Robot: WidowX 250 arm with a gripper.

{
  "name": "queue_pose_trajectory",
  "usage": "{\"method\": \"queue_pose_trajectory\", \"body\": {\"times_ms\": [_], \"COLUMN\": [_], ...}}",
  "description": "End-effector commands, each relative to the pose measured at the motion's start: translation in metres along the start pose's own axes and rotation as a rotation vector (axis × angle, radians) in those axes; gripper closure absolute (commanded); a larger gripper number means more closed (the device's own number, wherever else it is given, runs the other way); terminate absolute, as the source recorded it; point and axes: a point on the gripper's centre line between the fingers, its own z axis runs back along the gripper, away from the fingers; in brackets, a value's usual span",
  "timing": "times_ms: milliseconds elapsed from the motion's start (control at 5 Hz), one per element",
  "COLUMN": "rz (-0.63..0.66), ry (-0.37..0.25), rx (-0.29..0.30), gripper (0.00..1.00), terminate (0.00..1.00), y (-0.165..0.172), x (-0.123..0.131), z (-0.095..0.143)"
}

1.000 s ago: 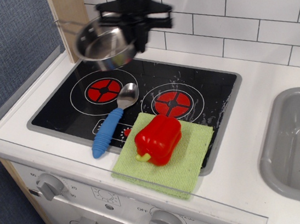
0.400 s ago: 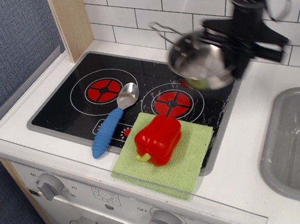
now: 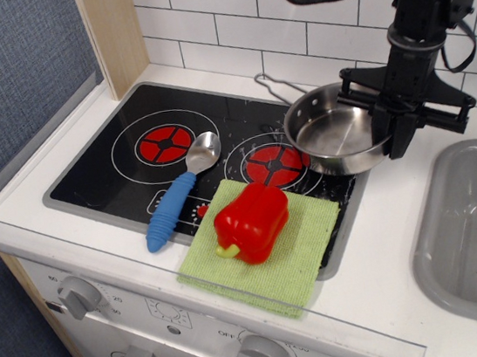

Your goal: Move the pan above the bell pepper.

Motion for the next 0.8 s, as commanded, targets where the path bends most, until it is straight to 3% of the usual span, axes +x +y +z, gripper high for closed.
{"method": "queue_pose_trajectory", "body": {"times_ms": [0, 200, 600], "rz": [0.031, 0.018, 0.005], "ry": [-0.01, -0.012, -0.095], "rx": [-0.036, -0.047, -0.089], "gripper": [0.0, 0.0, 0.0], "terminate": [0.0, 0.0, 0.0], "y": [0.012, 0.013, 0.017], "x": [-0.006, -0.01, -0.019], "z": [0.009, 0.016, 0.056]}}
